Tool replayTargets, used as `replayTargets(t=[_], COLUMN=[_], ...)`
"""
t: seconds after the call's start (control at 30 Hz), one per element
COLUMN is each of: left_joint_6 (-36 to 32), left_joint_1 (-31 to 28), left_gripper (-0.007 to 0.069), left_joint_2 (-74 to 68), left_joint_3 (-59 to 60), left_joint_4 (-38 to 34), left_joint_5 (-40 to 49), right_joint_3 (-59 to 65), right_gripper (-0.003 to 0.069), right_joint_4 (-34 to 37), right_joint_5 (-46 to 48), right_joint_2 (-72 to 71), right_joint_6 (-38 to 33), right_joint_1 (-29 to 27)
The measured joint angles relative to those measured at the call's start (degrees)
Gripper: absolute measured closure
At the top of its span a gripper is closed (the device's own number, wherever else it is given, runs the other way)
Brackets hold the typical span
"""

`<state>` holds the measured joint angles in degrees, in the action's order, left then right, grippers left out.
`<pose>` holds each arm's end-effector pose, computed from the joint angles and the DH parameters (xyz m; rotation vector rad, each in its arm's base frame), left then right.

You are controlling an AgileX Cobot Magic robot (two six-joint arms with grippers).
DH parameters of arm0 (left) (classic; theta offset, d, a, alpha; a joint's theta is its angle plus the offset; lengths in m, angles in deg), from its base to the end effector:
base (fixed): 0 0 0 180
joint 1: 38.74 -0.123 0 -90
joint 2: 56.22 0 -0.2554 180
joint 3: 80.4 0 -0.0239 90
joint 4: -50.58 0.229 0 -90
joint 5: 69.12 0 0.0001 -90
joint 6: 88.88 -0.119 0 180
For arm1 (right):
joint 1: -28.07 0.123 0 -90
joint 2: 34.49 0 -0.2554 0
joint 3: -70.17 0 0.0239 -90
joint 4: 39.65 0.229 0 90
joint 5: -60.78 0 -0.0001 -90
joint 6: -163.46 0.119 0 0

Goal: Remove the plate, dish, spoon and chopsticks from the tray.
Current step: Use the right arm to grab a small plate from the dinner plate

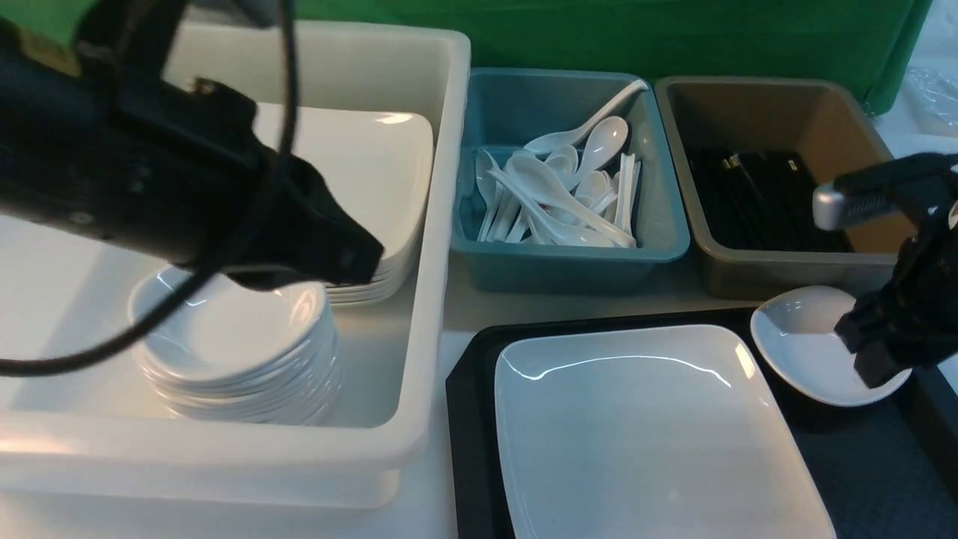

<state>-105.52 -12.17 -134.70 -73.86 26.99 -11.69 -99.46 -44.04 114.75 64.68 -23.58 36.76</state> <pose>0.2027 -0.1463 0.3309 0.7868 2.3388 -0.5983 0.2960 0.0378 0.2072 -0.4411 2.8172 -0.0917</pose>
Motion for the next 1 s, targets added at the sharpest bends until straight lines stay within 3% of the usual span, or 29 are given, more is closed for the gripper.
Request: replayTargets(t=[0.23, 0.8, 0.87, 0.97, 1.0], left_joint_6=[0.0, 0.2, 0.1, 0.0, 0.0], left_joint_1=[3.9, 3.9, 3.9, 3.9, 3.9], left_gripper=[0.0621, 0.0621, 0.0621, 0.0621, 0.0621], left_joint_2=[-5.6, -6.1, -6.1, -6.1, -6.1], left_joint_3=[0.0, 0.0, 0.0, 0.0, 0.0], left_joint_4=[1.0, 4.2, 4.3, 4.4, 4.4], left_joint_5=[-1.8, -2.7, -2.4, -2.3, -2.3], right_joint_3=[3.7, 3.9, 3.9, 3.9, 3.9], right_gripper=[0.0143, 0.0141, 0.0151, 0.0253, 0.0253], right_joint_4=[0.1, -1.5, -1.5, -1.5, -1.5], right_joint_5=[-10.5, -18.2, -19.0, -20.0, -20.0], right_joint_2=[3.4, 13.0, 13.7, 14.1, 14.1], right_joint_6=[-5.3, -8.7, -8.7, -8.8, -8.9], right_joint_1=[0.1, 0.1, 0.1, 0.1, 0.1])
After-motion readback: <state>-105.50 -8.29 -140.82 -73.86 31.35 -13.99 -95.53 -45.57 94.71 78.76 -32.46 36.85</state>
